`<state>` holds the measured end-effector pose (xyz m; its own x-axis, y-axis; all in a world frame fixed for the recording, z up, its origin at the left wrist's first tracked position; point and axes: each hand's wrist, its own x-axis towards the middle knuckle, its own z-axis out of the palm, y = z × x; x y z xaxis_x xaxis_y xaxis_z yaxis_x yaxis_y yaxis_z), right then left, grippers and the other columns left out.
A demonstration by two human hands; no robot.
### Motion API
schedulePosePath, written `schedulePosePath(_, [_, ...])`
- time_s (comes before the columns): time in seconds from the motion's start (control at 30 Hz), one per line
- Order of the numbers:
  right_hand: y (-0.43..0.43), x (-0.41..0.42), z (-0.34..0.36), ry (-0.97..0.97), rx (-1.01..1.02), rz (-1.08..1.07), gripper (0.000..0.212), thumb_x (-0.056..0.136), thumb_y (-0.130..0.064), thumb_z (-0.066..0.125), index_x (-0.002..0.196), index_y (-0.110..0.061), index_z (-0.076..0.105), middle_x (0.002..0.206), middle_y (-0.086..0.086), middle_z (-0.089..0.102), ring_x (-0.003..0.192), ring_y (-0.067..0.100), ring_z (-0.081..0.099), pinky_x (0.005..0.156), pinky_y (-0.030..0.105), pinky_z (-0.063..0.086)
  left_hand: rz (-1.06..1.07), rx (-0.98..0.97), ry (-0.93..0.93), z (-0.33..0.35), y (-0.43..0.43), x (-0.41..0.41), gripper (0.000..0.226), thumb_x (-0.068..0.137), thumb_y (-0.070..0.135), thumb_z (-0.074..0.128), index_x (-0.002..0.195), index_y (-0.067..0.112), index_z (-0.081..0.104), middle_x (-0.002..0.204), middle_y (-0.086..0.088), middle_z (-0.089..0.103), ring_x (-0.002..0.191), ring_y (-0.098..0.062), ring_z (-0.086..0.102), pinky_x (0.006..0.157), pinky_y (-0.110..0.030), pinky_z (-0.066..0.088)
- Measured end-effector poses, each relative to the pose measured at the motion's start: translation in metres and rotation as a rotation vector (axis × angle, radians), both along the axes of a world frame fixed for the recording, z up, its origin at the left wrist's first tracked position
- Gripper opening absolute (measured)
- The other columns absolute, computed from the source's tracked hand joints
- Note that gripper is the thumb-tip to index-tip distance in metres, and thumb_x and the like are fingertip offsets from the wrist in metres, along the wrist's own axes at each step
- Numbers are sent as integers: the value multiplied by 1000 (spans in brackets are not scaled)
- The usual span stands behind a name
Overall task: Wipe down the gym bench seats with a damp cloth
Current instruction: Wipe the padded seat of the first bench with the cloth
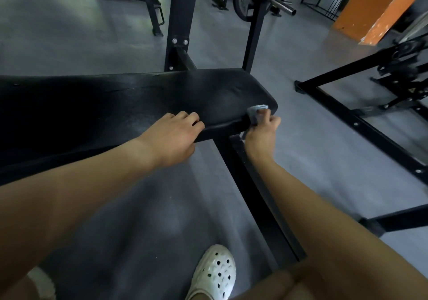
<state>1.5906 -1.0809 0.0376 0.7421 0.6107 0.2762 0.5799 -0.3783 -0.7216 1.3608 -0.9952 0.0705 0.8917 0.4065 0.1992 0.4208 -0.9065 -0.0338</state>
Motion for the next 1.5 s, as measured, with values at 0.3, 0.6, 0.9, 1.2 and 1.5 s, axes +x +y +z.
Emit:
schedulePosePath(0.3, [-3, 33, 7, 185, -51, -3, 41, 78, 6, 42, 108, -23, 40, 111, 13, 61, 97, 32, 64, 70, 37, 54, 17, 61, 19, -3, -6, 5, 38, 95, 28, 52, 131, 15, 52, 128, -5, 50, 108, -24, 50, 90, -41, 50])
schedulePosePath(0.6, [8, -43, -8, 67, 6, 126, 35, 90, 5, 44, 122, -7, 41, 121, 6, 38, 79, 8, 44, 69, 13, 35, 75, 126, 14, -5, -11, 26, 29, 91, 25, 58, 116, 11, 53, 112, -10, 49, 97, -28, 47, 75, -39, 46])
schedulePosePath(0.9, [-2, 34, 15, 107, -83, 0, 36, 85, 13, 42, 112, -11, 39, 122, 12, 44, 84, 21, 50, 44, 9, 39, 34, 137, -17, -11, -3, 22, 25, 88, 23, 59, 110, 12, 54, 108, -7, 50, 92, -24, 46, 72, -38, 47])
schedulePosePath(1.2, [7, -42, -7, 119, 10, 80, 33, 88, 4, 48, 116, -11, 41, 121, 8, 44, 96, 19, 49, 78, 25, 43, 53, 121, -25, -10, -5, 25, 25, 86, 23, 62, 107, 12, 54, 107, -7, 49, 93, -26, 47, 75, -42, 49])
schedulePosePath(1.5, [2, -10, -2, 77, 6, 51, 33, 88, 8, 38, 114, -11, 43, 116, 9, 40, 81, 9, 47, 73, 24, 54, 39, 85, -5, -7, -2, 13, 34, 92, 26, 57, 124, 14, 57, 117, -4, 51, 99, -23, 49, 83, -40, 50])
